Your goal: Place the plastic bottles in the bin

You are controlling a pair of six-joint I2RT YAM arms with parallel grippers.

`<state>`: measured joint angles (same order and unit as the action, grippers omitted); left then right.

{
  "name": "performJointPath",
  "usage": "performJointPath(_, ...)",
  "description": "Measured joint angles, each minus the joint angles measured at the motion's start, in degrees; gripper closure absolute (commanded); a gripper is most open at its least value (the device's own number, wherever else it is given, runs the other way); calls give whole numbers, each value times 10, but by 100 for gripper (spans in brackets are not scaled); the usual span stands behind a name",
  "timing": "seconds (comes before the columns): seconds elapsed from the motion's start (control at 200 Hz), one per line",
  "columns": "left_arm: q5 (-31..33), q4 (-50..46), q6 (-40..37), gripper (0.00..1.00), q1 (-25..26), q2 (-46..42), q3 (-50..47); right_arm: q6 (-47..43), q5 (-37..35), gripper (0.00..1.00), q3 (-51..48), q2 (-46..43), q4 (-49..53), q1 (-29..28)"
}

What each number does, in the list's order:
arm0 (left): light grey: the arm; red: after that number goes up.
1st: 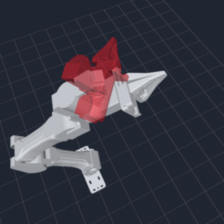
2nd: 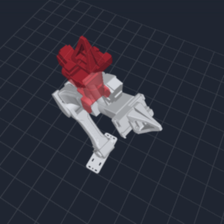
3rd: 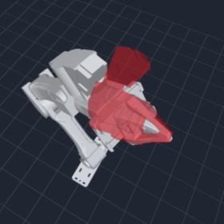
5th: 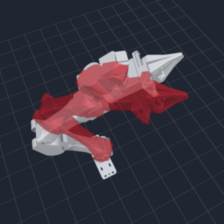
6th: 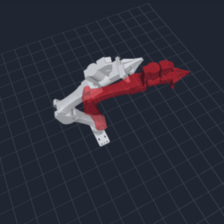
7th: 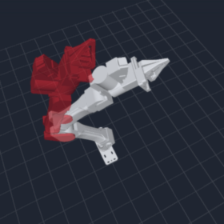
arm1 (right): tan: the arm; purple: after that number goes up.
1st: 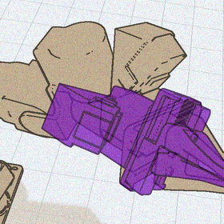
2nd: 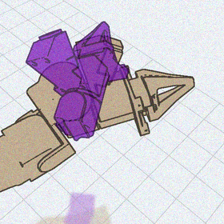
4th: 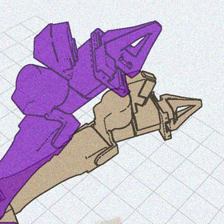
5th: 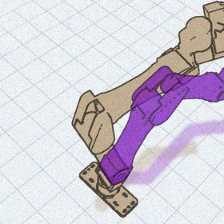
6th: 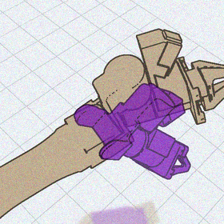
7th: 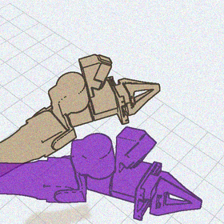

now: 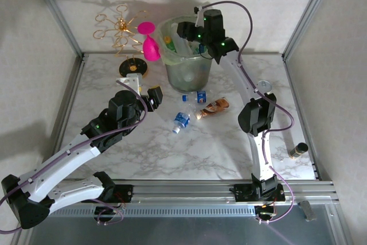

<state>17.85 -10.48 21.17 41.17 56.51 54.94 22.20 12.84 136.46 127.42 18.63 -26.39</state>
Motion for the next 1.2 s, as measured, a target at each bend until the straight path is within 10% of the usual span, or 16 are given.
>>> performJointPath(0.611,-45,-1,-5,17,2,49,3,3,-83,32,-341,-355,1,-6)
performJointPath(1.202,-152,-73,-15,10,11,322,92,25,-125,28,-670,-612,-4,-17)
